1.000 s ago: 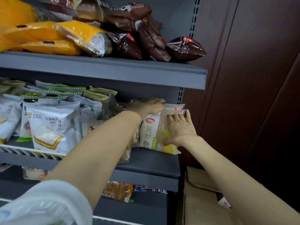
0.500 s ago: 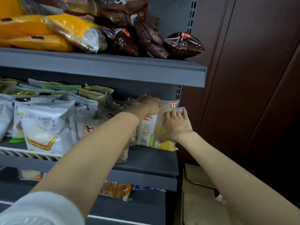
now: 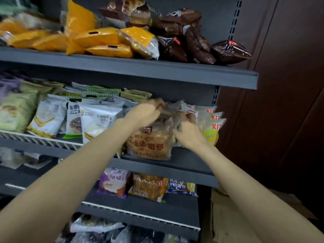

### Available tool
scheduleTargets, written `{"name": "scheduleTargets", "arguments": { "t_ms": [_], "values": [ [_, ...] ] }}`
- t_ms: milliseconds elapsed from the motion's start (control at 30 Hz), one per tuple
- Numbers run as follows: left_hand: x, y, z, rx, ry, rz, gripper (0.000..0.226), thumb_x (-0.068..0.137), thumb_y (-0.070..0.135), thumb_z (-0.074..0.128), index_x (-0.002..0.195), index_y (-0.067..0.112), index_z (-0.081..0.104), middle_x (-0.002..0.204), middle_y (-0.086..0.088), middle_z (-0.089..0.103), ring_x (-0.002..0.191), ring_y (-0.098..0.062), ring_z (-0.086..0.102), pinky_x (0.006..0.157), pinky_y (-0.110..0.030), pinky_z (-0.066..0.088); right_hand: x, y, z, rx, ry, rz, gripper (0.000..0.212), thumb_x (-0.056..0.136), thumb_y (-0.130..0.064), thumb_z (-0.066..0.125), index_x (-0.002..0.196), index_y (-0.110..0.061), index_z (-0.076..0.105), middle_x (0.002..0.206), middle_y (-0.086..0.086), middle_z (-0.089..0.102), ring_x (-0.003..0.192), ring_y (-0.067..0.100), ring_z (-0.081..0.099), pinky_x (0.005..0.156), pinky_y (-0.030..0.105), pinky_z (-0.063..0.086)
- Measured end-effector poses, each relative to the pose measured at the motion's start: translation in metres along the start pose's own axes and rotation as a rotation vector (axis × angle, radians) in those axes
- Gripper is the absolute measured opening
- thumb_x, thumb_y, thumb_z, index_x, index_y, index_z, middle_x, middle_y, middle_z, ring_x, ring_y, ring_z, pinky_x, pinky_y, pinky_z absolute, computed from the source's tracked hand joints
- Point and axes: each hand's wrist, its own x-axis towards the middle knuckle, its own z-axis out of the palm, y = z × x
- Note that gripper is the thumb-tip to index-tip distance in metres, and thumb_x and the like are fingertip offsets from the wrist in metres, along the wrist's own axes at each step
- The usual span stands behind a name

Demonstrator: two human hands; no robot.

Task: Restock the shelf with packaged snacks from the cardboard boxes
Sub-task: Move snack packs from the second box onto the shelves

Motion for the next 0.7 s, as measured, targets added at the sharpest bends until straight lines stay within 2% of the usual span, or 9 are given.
{"name": "scheduleTargets", "arguments": {
  "t_ms": [100, 167, 233, 333, 400, 467, 533, 600, 700],
  "values": [
    [-0.028, -0.016, -0.014, 0.079, -0.185, -0.027, 0.063, 0.079, 0.043, 0.032, 0.132, 0.015, 0.050, 0.134, -0.015, 0.054, 0.115, -0.030, 0.055, 0.096, -0.041, 0.047, 0.011, -0.016, 0.009, 0.016, 0.002, 0.128, 0.044, 0.096, -0.016, 0.039, 0.138, -0.003, 0.034, 0.136, 0.031, 0.039, 0.109, 0.042, 0.054, 0.088, 0.041, 0.045],
    [-0.040, -0.024, -0.014, 0.238, -0.333, 0.045, 0.072, 0.084, 0.057, 0.045, 0.145, 0.020, 0.032, 0.148, -0.010, 0.039, 0.131, -0.028, 0.042, 0.107, -0.040, 0.038, 0.021, -0.021, 0.007, 0.116, 0.021, 0.154, 0.042, 0.094, -0.006, 0.038, 0.135, -0.003, 0.042, 0.136, 0.028, 0.043, 0.119, 0.040, 0.047, 0.094, 0.040, 0.043],
    [-0.044, -0.030, -0.010, 0.375, -0.441, 0.107, 0.098, 0.072, 0.071, 0.058, 0.149, 0.026, 0.017, 0.154, -0.006, 0.027, 0.139, -0.029, 0.030, 0.115, -0.044, 0.025, 0.031, -0.025, 0.001, 0.197, 0.033, 0.168, 0.041, 0.094, -0.002, 0.037, 0.131, -0.008, 0.052, 0.134, 0.018, 0.052, 0.120, 0.034, 0.049, 0.090, 0.032, 0.043],
    [-0.040, -0.033, 0.007, 0.493, -0.434, 0.196, 0.112, 0.061, 0.072, 0.067, 0.149, 0.029, 0.011, 0.156, -0.006, 0.019, 0.143, -0.029, 0.021, 0.118, -0.046, 0.013, 0.039, -0.029, -0.005, 0.413, 0.037, 0.212, 0.036, 0.096, -0.001, 0.036, 0.123, -0.007, 0.060, 0.113, 0.006, 0.064, 0.091, 0.014, 0.058, 0.061, 0.013, 0.039],
    [-0.037, -0.030, 0.018, 0.506, -0.342, 0.240, 0.111, 0.061, 0.070, 0.068, 0.148, 0.032, 0.011, 0.154, -0.005, 0.023, 0.141, -0.028, 0.022, 0.117, -0.045, 0.013, 0.037, -0.031, -0.007, 0.429, 0.036, 0.207, 0.036, 0.096, 0.000, 0.035, 0.122, -0.004, 0.059, 0.108, 0.006, 0.062, 0.085, 0.010, 0.057, 0.056, 0.008, 0.037],
    [-0.034, -0.025, 0.024, 0.510, -0.282, 0.254, 0.110, 0.059, 0.070, 0.069, 0.147, 0.034, 0.014, 0.152, -0.003, 0.027, 0.139, -0.028, 0.026, 0.114, -0.045, 0.018, 0.033, -0.032, -0.006, 0.286, 0.031, 0.163, 0.036, 0.097, -0.004, 0.036, 0.125, -0.004, 0.058, 0.133, 0.010, 0.053, 0.120, 0.022, 0.049, 0.081, 0.015, 0.038],
    [-0.031, -0.026, 0.021, 0.478, -0.345, 0.213, 0.114, 0.058, 0.068, 0.072, 0.147, 0.029, 0.013, 0.153, -0.004, 0.026, 0.140, -0.029, 0.024, 0.113, -0.045, 0.019, 0.024, -0.032, -0.004, 0.119, 0.024, 0.108, 0.036, 0.097, -0.017, 0.040, 0.130, -0.011, 0.054, 0.148, 0.006, 0.038, 0.138, 0.022, 0.026, 0.106, 0.024, 0.021],
    [-0.027, -0.028, 0.008, 0.337, -0.471, 0.127, 0.109, 0.067, 0.061, 0.070, 0.149, 0.023, 0.010, 0.154, -0.008, 0.024, 0.142, -0.029, 0.021, 0.115, -0.044, 0.017, 0.016, -0.027, -0.001, -0.056, -0.029, 0.082, 0.052, 0.093, -0.042, 0.046, 0.142, -0.029, 0.037, 0.157, 0.001, 0.017, 0.145, 0.020, 0.005, 0.116, 0.036, 0.006],
    [-0.019, -0.032, -0.004, 0.012, -0.461, 0.011, 0.066, 0.093, 0.043, 0.044, 0.150, 0.026, 0.015, 0.157, -0.004, 0.020, 0.144, -0.024, 0.017, 0.115, -0.040, 0.019, 0.013, -0.010, 0.004, -0.308, -0.106, 0.126, 0.073, 0.085, -0.068, 0.041, 0.148, -0.038, 0.019, 0.160, -0.006, -0.001, 0.146, 0.016, -0.014, 0.116, 0.047, -0.014]
  ]
}}
